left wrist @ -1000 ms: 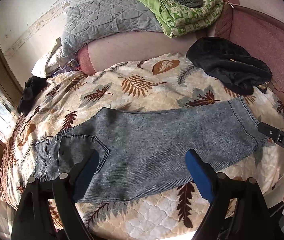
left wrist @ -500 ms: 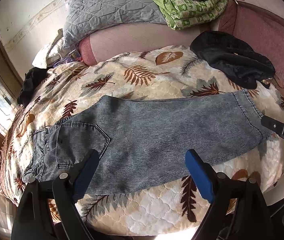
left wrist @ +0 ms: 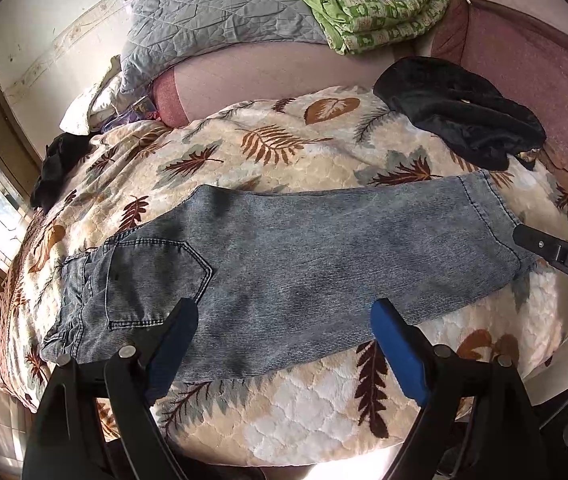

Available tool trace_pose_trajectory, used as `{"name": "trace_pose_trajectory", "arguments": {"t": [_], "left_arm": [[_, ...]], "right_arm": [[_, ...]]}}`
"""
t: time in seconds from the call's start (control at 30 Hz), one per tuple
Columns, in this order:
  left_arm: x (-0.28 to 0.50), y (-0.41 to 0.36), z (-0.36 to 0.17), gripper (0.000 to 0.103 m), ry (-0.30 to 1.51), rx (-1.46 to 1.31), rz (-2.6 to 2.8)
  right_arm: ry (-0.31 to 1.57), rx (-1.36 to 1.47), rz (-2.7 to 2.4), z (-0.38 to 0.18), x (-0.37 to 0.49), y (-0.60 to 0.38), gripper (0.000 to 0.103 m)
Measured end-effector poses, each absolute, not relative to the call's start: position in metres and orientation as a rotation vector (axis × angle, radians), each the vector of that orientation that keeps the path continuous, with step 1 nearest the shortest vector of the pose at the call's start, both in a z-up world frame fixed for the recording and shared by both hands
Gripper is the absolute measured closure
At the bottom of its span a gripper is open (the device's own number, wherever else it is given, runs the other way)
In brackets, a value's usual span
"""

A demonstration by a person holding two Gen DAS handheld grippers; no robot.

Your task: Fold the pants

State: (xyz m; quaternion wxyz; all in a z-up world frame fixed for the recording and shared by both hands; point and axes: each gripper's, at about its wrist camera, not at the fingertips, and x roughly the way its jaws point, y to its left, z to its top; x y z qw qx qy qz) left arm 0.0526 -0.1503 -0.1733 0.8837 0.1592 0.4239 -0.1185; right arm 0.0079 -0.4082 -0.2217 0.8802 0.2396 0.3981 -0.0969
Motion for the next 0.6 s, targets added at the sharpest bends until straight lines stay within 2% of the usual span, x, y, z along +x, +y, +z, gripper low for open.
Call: {"name": "trace_pose_trajectory", "arguments": {"t": [0.6], "left_arm": [[0.0499,-0.1528,-0.1718,0.015,0.882,0.330,-0.254]], "right_arm": [[0.833,0.498,-0.201,-0.2223,0.0082,-0.4076,0.035]]}}
